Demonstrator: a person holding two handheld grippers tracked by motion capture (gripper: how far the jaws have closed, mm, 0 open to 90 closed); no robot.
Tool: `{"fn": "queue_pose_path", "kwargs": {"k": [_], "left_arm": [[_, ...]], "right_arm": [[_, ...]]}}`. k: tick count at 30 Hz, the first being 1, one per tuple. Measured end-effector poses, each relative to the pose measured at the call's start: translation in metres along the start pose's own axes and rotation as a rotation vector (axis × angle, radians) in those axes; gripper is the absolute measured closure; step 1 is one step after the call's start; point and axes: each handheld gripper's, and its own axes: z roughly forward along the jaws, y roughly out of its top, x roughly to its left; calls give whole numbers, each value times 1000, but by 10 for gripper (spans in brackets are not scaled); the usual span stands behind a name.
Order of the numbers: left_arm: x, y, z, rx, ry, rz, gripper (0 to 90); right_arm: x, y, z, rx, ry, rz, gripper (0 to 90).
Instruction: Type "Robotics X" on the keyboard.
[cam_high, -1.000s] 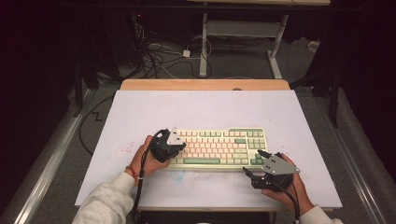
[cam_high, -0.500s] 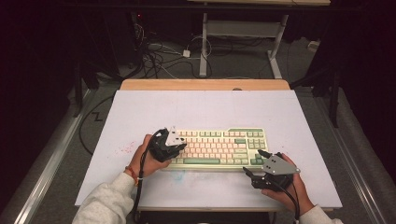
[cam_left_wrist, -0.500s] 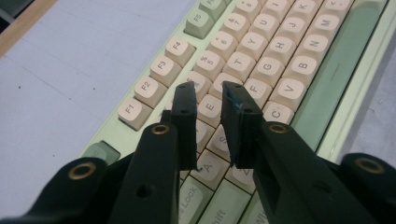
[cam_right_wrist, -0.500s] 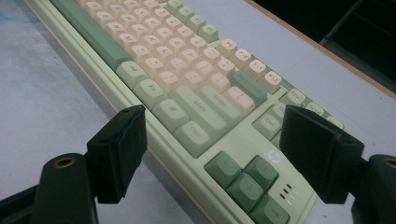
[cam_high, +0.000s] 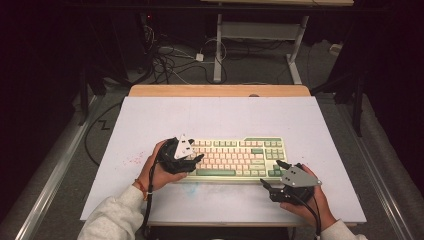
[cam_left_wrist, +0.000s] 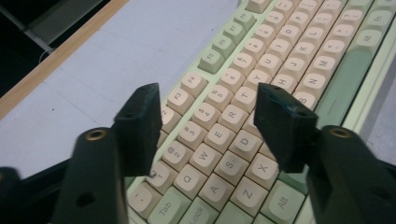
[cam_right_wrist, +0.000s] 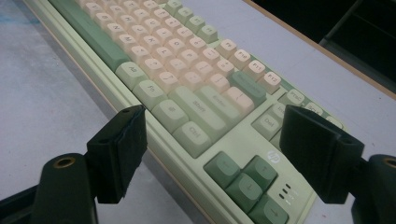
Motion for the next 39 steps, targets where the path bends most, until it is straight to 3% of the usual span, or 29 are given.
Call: {"fn": "queue_pose_path", "kwargs": {"k": [9,14,20,27,39], "left_arm": [[-4,2,0,-10,-12,13,193],[-7,4,-1,-24,-12,24,179],[-9,4,-7,-35,18,41,184],[-8,4,-15,-50,36,34,183],[-5,-13,-27,-4,70,48,183]], "right_arm": [[0,0,0,0,-1,0,233],[0,0,-1,-4,-3,2,233],[-1,2,-2,-13,-10,1,233],[-2,2,-4,-17,-14,4,233],[-3,1,-5,-18,-17,8,233]]}}
